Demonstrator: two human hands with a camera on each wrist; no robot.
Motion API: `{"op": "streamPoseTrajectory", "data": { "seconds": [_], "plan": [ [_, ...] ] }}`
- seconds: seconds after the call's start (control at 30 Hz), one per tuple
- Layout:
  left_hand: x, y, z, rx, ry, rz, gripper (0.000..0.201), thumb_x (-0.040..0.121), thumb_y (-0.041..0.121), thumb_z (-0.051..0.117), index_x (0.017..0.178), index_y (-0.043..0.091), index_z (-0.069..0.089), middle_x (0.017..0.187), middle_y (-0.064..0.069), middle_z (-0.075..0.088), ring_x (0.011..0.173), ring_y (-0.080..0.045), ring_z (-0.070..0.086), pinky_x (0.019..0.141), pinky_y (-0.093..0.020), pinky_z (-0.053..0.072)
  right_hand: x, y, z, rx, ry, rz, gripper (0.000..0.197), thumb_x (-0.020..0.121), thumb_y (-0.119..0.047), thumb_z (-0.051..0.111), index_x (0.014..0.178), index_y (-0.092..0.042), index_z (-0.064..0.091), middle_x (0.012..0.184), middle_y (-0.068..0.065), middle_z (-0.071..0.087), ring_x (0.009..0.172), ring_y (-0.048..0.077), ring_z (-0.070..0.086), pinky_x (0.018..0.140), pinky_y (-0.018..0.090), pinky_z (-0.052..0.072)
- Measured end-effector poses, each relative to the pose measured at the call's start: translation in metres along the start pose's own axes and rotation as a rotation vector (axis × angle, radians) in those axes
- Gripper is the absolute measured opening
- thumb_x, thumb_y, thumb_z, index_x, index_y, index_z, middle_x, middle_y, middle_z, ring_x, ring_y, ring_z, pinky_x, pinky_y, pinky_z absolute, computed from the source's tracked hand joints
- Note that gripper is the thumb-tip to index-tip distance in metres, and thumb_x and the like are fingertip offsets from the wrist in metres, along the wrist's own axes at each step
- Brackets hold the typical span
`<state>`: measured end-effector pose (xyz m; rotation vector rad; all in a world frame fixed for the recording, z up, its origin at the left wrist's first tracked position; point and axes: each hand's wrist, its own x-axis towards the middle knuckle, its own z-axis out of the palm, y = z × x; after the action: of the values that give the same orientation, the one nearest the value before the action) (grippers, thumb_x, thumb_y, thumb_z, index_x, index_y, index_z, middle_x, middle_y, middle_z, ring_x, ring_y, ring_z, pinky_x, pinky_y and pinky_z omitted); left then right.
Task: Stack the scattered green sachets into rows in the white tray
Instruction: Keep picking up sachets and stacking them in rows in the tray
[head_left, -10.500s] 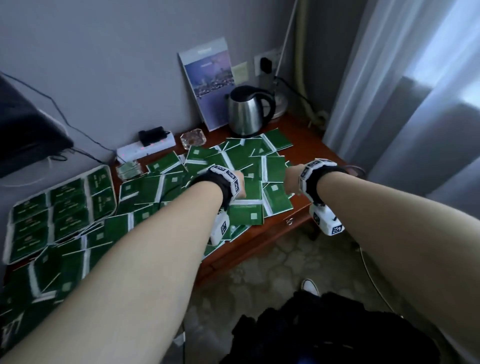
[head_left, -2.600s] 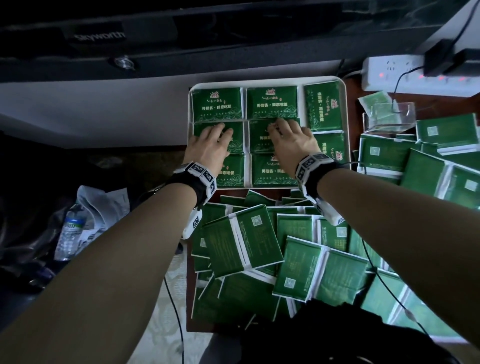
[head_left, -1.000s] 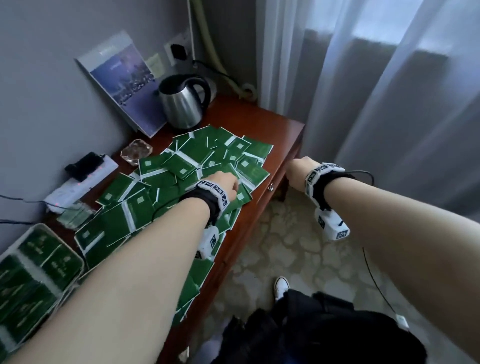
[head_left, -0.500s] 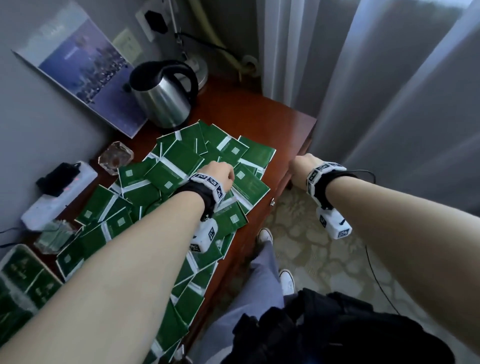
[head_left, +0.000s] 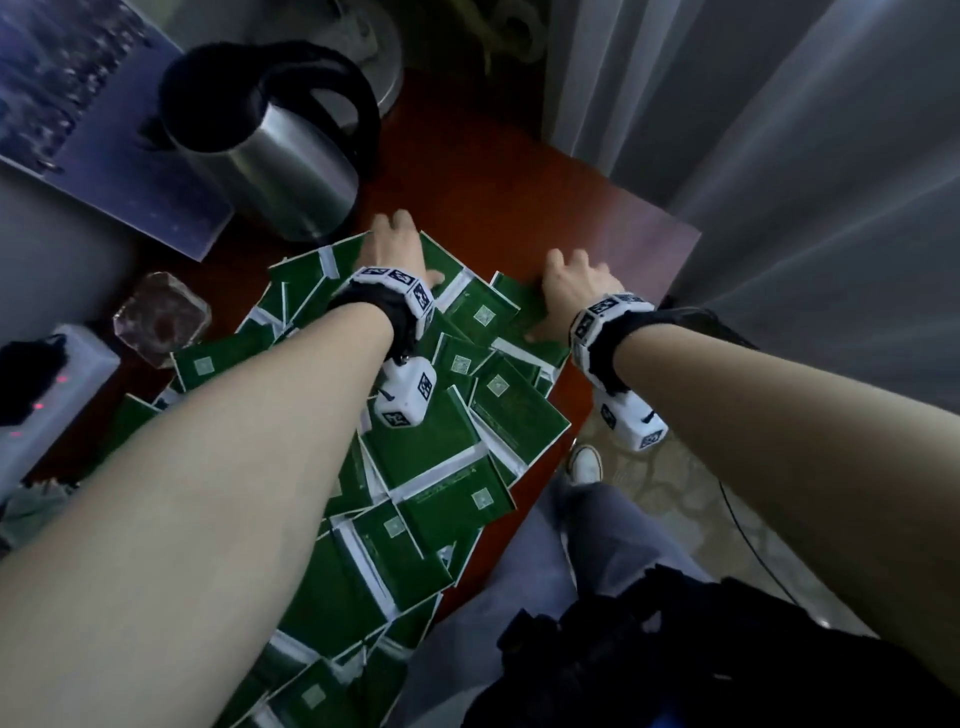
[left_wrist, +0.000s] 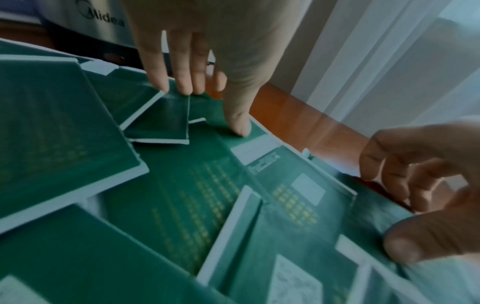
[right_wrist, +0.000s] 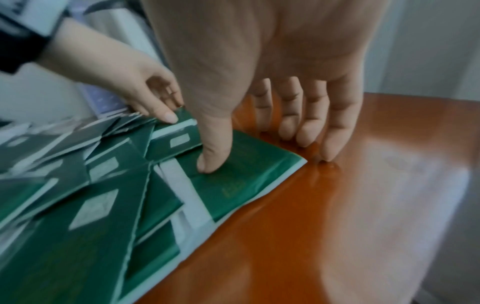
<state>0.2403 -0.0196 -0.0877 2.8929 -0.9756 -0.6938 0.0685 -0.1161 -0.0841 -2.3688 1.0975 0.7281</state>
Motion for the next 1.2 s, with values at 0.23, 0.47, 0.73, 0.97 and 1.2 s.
{"op": "streamPoseTrajectory", "data": {
  "seconds": [0.23,0.47,0.73,0.97,1.2],
  "plan": [
    [0.027,-0.003,0.009,0.115,-0.063,-0.041,0.088,0.068,0.036,0.088,0.132,0.002,0.038,0.134,-0.02,0.048,0.123,-0.038,0.048,0.097,-0.048,0.046,0.013,-0.009,0.001,-0.015,-0.065,0.012,0.082,0.069,-0.033,0.088,0.126,-0.003,0.037,0.116,0.019,0.048,0.102,0.038,0.058,0.08,0.046,0.053],
    [0.035,-0.001,0.007,0.075,-0.069,-0.081,0.064,0.083,0.023,0.079,0.129,-0.002,0.042,0.129,-0.023,0.056,0.117,-0.041,0.056,0.091,-0.047,0.049,0.013,-0.005,0.001,0.036,-0.087,-0.044,0.067,0.074,-0.032,0.085,0.116,-0.005,0.04,0.097,0.012,0.058,0.083,0.029,0.058,0.068,0.04,0.053],
    [0.041,-0.006,-0.011,0.144,-0.254,-0.04,0.079,0.073,0.053,0.081,0.127,0.001,0.056,0.124,-0.02,0.061,0.116,-0.037,0.057,0.089,-0.04,0.047,0.022,0.005,-0.001,0.183,-0.113,-0.005,0.067,0.074,-0.026,0.086,0.12,-0.007,0.041,0.089,0.006,0.05,0.084,0.026,0.057,0.07,0.039,0.051],
    [0.052,0.017,-0.029,0.065,-0.264,0.034,0.065,0.074,0.045,0.083,0.124,0.011,0.058,0.115,-0.014,0.066,0.105,-0.034,0.063,0.085,-0.04,0.052,0.053,0.041,-0.027,0.02,-0.071,-0.057,0.045,0.081,-0.032,0.08,0.112,-0.008,0.057,0.102,0.011,0.063,0.085,0.027,0.057,0.065,0.034,0.048],
    [0.068,0.054,-0.043,-0.02,-0.169,0.07,0.039,0.084,0.028,0.076,0.118,0.014,0.063,0.108,-0.011,0.069,0.1,-0.031,0.064,0.082,-0.035,0.052,0.096,0.079,-0.077,-0.01,0.001,-0.056,0.04,0.082,-0.026,0.073,0.114,-0.007,0.058,0.104,0.016,0.062,0.082,0.03,0.056,0.061,0.033,0.045]
  ]
}}
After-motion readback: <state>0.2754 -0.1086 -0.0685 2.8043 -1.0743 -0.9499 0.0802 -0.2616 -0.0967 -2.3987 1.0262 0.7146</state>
